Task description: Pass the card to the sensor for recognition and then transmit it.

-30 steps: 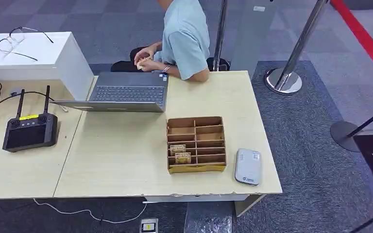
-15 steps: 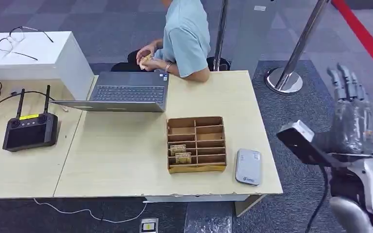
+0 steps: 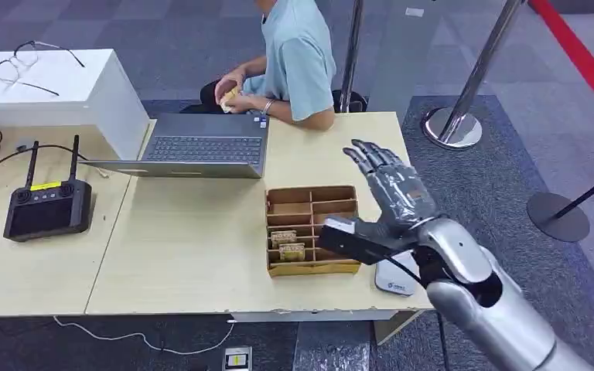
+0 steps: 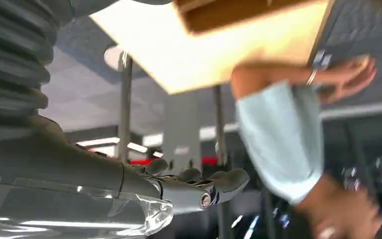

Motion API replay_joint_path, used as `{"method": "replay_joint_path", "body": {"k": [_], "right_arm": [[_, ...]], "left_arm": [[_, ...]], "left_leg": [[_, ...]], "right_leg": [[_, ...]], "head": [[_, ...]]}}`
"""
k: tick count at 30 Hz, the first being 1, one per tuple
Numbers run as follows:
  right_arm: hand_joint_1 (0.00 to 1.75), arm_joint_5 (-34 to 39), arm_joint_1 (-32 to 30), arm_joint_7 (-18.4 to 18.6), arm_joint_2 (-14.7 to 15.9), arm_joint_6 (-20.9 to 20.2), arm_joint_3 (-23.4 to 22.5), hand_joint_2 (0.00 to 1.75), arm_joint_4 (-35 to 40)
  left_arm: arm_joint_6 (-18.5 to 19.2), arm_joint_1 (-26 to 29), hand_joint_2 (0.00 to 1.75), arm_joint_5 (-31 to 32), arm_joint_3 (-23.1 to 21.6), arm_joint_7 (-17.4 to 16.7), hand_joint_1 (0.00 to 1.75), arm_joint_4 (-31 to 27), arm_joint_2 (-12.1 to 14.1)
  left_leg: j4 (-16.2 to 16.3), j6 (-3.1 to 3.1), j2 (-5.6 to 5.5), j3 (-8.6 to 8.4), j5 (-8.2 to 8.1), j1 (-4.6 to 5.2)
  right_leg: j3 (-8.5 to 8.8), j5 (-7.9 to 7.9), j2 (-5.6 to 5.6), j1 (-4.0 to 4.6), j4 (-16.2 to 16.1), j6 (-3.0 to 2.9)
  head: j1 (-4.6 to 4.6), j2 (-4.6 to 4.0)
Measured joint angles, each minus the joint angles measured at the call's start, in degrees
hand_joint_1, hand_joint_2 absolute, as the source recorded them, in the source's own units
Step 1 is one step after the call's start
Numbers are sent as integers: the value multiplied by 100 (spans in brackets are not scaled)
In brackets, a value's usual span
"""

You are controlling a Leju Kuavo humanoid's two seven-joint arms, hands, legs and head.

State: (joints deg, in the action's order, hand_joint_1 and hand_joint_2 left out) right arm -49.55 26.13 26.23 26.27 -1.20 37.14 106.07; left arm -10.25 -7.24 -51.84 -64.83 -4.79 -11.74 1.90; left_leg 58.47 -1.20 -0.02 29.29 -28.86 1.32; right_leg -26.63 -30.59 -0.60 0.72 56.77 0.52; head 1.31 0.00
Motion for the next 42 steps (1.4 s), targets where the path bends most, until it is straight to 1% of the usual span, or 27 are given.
{"method": "replay_joint_path", "body": {"k": [4, 8, 10, 11, 12, 13, 14, 15, 17, 18, 20, 21, 22, 25, 29, 31, 34, 36, 37, 39, 40, 41, 42], "right_arm": [[0, 214, 192, -17, -135, -146, 397, 175, -342], [0, 321, 324, -20, -254, -133, 671, 175, -686], [5, 419, 357, -44, -308, -107, 786, 175, -854], [38, 455, 375, -61, -326, -94, 839, 175, -933], [134, 492, 381, -68, -352, -72, 878, 175, -1005], [143, 503, 387, -72, -369, -50, 913, 175, -1064], [145, 509, 390, -79, -393, -26, 939, 175, -1118], [140, 522, 395, -87, -406, -7, 965, 175, -1169], [134, 590, 404, -112, -448, 29, 1012, 175, -1268], [101, 597, 408, -114, -465, 35, 1042, 175, -1332], [101, 603, 410, -118, -498, 48, 1101, 175, -1416], [112, 603, 411, -120, -518, 78, 1129, 175, -1455], [110, 603, 412, -120, -535, 94, 1149, 175, -1488], [91, 603, 416, -122, -568, 120, 1210, 175, -1562], [91, 603, 416, -125, -570, 125, 1213, 175, -1571], [79, 601, 423, -140, -590, 155, 1256, 175, -1641], [79, 594, 464, -190, -669, 219, 1372, 175, -1774], [61, 594, 487, -197, -697, 221, 1398, 175, -1813], [61, 594, 494, -199, -710, 223, 1401, 175, -1831], [66, 594, 515, -218, -745, 236, 1425, 175, -1866], [66, 594, 523, -230, -765, 254, 1440, 175, -1886], [72, 594, 530, -245, -791, 271, 1457, 175, -1906], [72, 594, 542, -256, -826, 284, 1475, 175, -1925]], "left_arm": [[48, 1, 0, 30, -33, -59, 0, 0, 2], [57, 3, 0, 70, -63, -103, 0, 0, 4], [57, 3, 0, 92, -74, -103, 0, 0, 7], [57, 3, 0, 105, -83, -103, 0, 0, 7], [55, 3, 0, 107, -96, -103, 0, 0, 9], [55, 3, 0, 120, -105, -103, 0, 0, 9], [52, 4, 0, 120, -113, -103, 0, 0, 11], [52, 5, 0, 120, -120, -101, 0, 0, 11], [46, 4, 0, 122, -140, -98, 0, 0, 13], [46, 5, 0, 122, -151, -98, 0, 0, 15], [41, 5, 0, 127, -162, -96, 0, 0, 17], [37, 5, 0, 129, -164, -94, 0, 0, 17], [35, 5, 0, 133, -166, -85, 0, 0, 20], [35, 5, 0, 138, -173, -72, 0, 0, 20], [35, 5, 0, 138, -173, -72, 0, 0, 20], [35, 5, 0, 142, -184, -70, 0, 0, 20], [35, 6, 0, 170, -201, -70, 0, 0, 20], [35, 7, 0, 179, -203, -70, 0, 0, 20], [35, 7, 0, 181, -203, -70, 0, 0, 20], [37, 7, 0, 188, -205, -70, 0, 0, 20], [35, 7, 0, 190, -205, -70, 0, 0, 20], [35, 7, 0, 201, -208, -70, 0, 0, 20], [35, 7, 0, 203, -208, -74, 0, 0, 20]], "left_leg": [[0, 0, 2, 3, 0, 0], [0, 0, 1, 4, 0, 0], [0, 0, 1, 4, 0, 1], [0, 0, 1, 4, 0, 1], [0, 0, 1, 4, 0, 1], [0, 0, 1, 4, 0, 1], [0, 0, 1, 4, 0, 1], [0, 0, 1, 4, 0, 1], [0, 0, 1, 4, 0, 1], [0, 0, 1, 3, 0, 1], [0, 0, 1, 4, 0, 1], [0, 0, 2, 3, 0, 1], [1, 0, 1, 4, 0, 1], [0, 0, 1, 4, 0, 0], [1, 0, 1, 4, 0, 0], [0, 0, 1, 3, 0, 0], [1, 0, 2, 3, 0, 0], [1, 0, 2, 4, 0, 0], [1, 0, 2, 3, 0, 0], [1, 0, 3, 4, 0, 0], [1, 0, 3, 4, 0, 0], [1, 0, 3, 4, 0, 0], [1, 0, 2, 4, 0, 0]], "right_leg": [[-3, 0, 0, 0, 0, 0], [-4, 0, 0, -1, -1, 0], [-4, 0, 0, -1, -1, 0], [-4, 0, 0, -1, -1, 0], [-4, 0, 0, -1, -1, 0], [-4, 0, 0, -1, -1, 0], [-4, 0, 0, -1, -1, 0], [-4, 0, 0, -1, -1, 0], [-4, 0, 0, -1, -1, 0], [-5, 0, 0, -1, -1, 0], [-6, 0, 0, -1, -1, 0], [-6, 0, 0, -1, -1, 0], [-6, 0, 0, -1, -1, 0], [-6, 0, 0, -1, -1, 0], [-6, 0, 0, -1, -1, 0], [-6, 0, 1, -1, 0, 0], [-6, 0, 1, -1, 0, 0], [-6, 0, 1, -1, -1, 0], [-6, 0, 1, -1, -1, 0], [-6, 0, 1, -1, -1, 0], [-6, 0, 1, -1, -1, 0], [-6, 0, 1, -1, -1, 0], [-6, 0, 1, -1, 0, 0]], "head": [[2, 0], [0, 0], [2, 0], [0, 0], [4, 0], [0, 0], [2, 0], [2, 0], [2, 0], [2, 0], [2, 0], [0, 0], [2, 0], [2, 0], [2, 0], [0, 0], [2, 0], [2, 0], [0, 0], [2, 0], [2, 0], [2, 0], [2, 0]]}}
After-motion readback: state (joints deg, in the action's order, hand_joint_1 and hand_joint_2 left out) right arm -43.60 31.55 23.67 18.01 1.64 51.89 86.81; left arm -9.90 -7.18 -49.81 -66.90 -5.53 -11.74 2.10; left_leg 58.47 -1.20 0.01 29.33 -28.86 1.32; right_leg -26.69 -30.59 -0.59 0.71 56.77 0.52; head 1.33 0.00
